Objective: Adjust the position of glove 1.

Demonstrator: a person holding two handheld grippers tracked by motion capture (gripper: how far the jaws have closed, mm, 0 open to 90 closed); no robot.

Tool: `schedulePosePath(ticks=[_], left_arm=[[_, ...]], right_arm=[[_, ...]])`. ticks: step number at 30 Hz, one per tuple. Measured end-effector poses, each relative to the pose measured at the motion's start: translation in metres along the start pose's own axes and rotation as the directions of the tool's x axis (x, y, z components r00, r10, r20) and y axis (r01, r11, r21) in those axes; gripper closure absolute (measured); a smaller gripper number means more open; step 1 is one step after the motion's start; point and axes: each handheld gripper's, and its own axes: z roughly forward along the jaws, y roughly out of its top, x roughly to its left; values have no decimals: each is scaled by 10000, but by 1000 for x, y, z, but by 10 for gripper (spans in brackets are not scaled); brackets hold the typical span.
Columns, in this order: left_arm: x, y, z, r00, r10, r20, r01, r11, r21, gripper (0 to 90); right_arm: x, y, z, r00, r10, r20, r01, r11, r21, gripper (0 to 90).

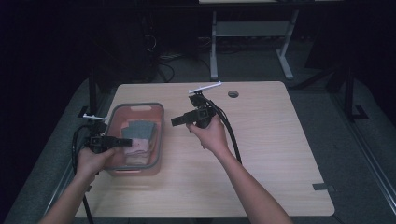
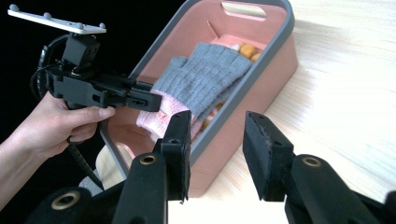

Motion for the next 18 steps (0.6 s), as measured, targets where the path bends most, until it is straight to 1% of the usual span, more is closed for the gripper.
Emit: schedulePosePath(ticks=[1, 2, 3, 4, 6, 9, 10, 11, 12, 14, 18], left_arm=[[-2, 1, -1, 9996, 119, -256, -118, 9999, 19, 558], [-2, 2, -2, 9989, 270, -393, -266, 9996, 105, 531], [-3, 2, -3, 9983, 289, -497, -286, 9996, 54, 516], [-4, 3, -5, 9974, 409, -590, -406, 9992, 55, 503], [-5, 5, -7, 9953, 543, -804, -545, 9985, -6, 484], [-8, 7, -11, 9939, 592, -932, -606, 9981, -122, 454], [-8, 8, -13, 9927, 681, -1000, -700, 9974, -162, 448], [-9, 8, -14, 9923, 686, -1035, -714, 9972, -241, 443], [-9, 9, -16, 9914, 743, -1081, -770, 9968, -216, 433], [-10, 10, -18, 9898, 812, -1174, -852, 9959, -293, 432], [-16, 14, -24, 9880, 953, -1213, -1023, 9934, -526, 421]], right_arm=[[0, -1, -1, 9999, 111, -12, -111, 9999, -5, 617], [-1, -2, -2, 9999, 100, 20, -100, 9999, 40, 613], [-2, -3, -3, 9999, 43, 99, -43, 10000, 1, 611], [-2, -4, -4, 9998, 139, 111, -140, 9999, 6, 611], [-4, -6, -7, 9998, 131, 166, -132, 9999, 3, 607], [-7, -9, -10, 9995, 103, 286, -101, 9999, -66, 598], [-7, -9, -12, 9993, 188, 316, -186, 9998, -66, 596], [-9, -10, -13, 9993, 130, 343, -127, 9999, -88, 592], [-10, -11, -15, 9988, 145, 463, -143, 9999, -36, 581], [-10, -12, -16, 9985, 178, 510, -178, 9998, -10, 577], [-13, -14, -22, 9973, 61, 738, -60, 10000, -17, 561]])
